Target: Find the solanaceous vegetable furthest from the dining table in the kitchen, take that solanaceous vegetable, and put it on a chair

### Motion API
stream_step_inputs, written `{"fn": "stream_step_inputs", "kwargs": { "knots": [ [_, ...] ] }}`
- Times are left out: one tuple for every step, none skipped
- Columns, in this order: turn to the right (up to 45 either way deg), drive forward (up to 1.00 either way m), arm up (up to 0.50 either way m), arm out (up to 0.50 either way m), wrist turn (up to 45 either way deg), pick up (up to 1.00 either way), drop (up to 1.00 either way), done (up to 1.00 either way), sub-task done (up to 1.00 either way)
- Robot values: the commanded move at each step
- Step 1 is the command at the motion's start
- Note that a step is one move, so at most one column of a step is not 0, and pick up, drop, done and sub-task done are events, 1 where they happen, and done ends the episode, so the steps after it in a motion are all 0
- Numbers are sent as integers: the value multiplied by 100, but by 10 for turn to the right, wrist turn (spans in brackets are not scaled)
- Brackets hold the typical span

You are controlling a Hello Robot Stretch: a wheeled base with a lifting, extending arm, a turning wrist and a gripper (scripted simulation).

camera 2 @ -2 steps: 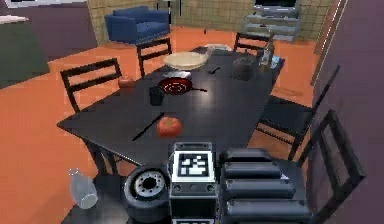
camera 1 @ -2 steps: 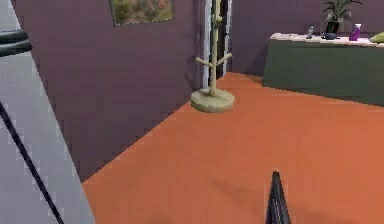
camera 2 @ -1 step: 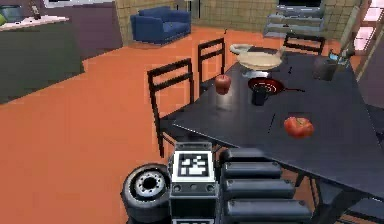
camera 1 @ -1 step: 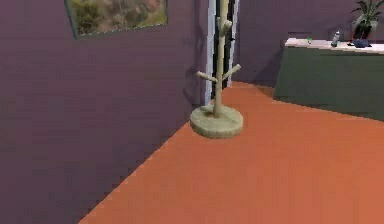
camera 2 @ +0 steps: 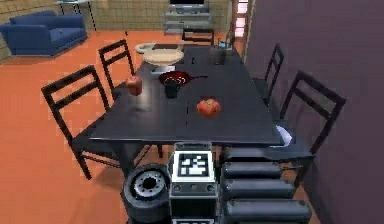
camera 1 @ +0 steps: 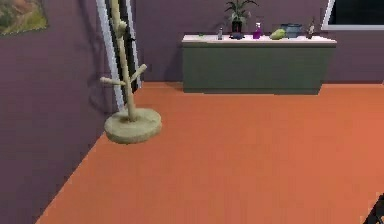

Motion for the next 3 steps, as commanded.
{"fn": "stream_step_inputs", "kwargs": {
  "knots": [
    [0, 55, 0, 0, 0, 0, 0, 0, 0],
    [450, 0, 0, 0, 0, 0, 0, 0, 0],
    [300, 0, 0, 0, 0, 0, 0, 0, 0]
  ]
}}
